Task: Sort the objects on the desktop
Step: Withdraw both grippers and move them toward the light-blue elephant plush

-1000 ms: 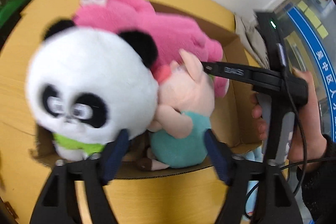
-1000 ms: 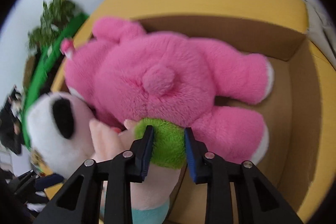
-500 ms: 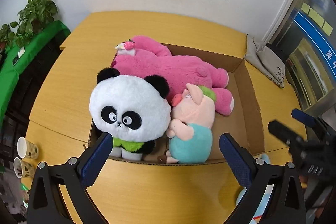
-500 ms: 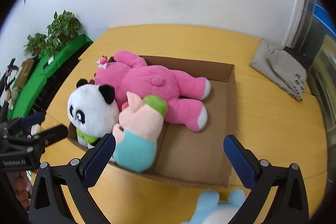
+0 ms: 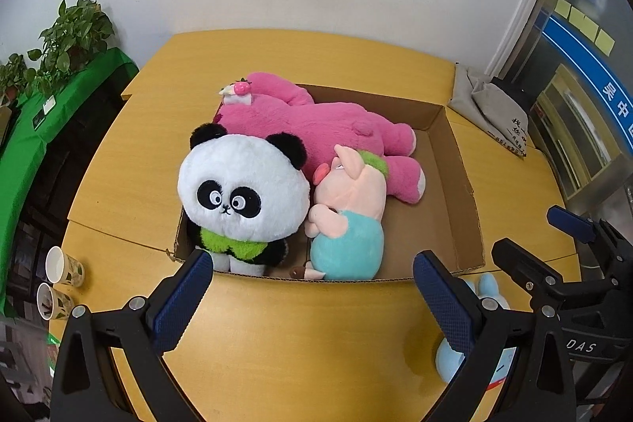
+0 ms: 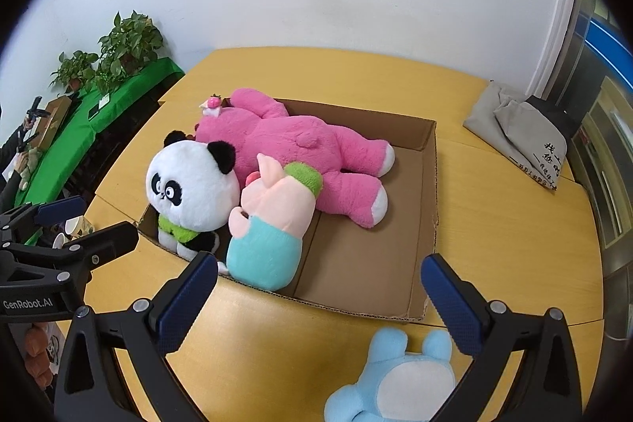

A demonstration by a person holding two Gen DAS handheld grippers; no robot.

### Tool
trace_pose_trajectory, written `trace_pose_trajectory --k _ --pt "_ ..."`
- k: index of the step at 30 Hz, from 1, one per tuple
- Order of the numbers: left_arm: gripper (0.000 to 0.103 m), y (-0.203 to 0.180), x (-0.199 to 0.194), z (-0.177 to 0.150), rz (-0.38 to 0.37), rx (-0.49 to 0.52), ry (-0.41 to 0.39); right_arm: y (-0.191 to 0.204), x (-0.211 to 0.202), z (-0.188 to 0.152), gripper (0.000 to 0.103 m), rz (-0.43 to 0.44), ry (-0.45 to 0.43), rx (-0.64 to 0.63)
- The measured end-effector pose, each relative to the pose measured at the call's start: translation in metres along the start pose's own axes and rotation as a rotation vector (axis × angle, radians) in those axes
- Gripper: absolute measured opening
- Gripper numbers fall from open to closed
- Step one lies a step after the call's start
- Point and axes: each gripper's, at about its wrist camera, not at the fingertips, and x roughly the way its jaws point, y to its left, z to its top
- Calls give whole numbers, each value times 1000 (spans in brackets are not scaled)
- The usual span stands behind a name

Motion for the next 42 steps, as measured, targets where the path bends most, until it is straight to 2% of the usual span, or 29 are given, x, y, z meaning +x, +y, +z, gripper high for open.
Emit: trace_pose_trajectory --k 15,42 --pt "102 4 2 6 -20 19 12 2 0 0 103 -12 10 4" --pt "102 4 4 7 -8 18 24 -7 1 -2 103 -7 18 16"
